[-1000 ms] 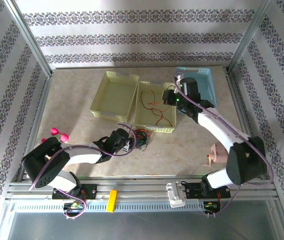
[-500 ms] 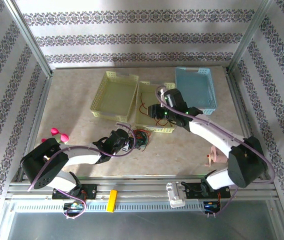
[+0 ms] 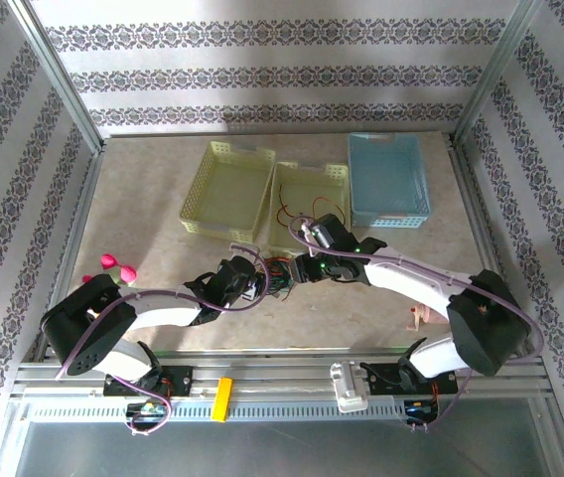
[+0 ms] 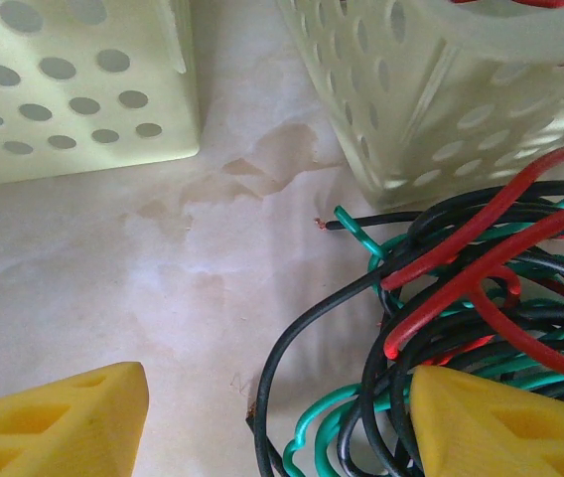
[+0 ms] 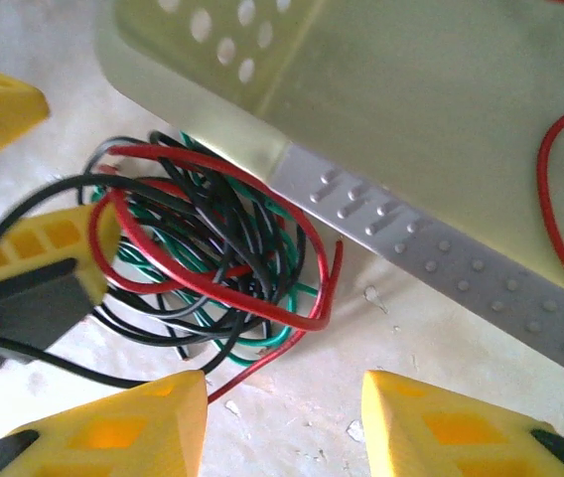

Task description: Untangle the cables

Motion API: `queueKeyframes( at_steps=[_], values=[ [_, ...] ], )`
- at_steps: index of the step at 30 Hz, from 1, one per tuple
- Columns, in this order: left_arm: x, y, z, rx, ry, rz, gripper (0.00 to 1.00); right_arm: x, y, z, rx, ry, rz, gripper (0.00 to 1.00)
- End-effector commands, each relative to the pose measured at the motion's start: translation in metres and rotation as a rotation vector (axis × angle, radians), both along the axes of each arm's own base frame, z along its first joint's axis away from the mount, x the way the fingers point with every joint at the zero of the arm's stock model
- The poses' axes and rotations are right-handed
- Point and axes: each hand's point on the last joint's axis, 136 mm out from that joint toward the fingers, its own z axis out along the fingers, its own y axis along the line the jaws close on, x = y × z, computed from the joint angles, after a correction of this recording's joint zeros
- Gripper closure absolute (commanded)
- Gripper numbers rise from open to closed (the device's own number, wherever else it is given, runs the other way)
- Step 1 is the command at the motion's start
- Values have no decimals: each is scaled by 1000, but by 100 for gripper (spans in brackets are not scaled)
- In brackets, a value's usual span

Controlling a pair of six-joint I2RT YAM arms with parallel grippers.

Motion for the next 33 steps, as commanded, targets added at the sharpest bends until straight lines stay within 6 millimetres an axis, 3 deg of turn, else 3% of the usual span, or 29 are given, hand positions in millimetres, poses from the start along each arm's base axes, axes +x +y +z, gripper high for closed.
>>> queueKeyframes(
  at_steps=[1,16,18,21,23,28,33],
  values=[
    [-7,-1,-7,36,24,-6,30,5,8,-3,-8,-24,37,54],
    [-12,-2,-12,60,37,-28,30,30,27,-8,4,-57,38,57],
    [-13,-1,-13,68,42,-30,30,32,28,-6,6,-66,33,65],
    [-15,0,-15,71,47,-29,30,32,25,-4,-6,-90,20,91],
    [-15,1,-15,73,44,-24,30,31,23,-1,-5,-109,12,99],
    [-15,2,-17,77,44,-19,30,25,19,13,-22,-187,16,100],
    [-15,0,-20,89,53,-26,30,24,13,42,-52,-323,-18,100]
  ],
)
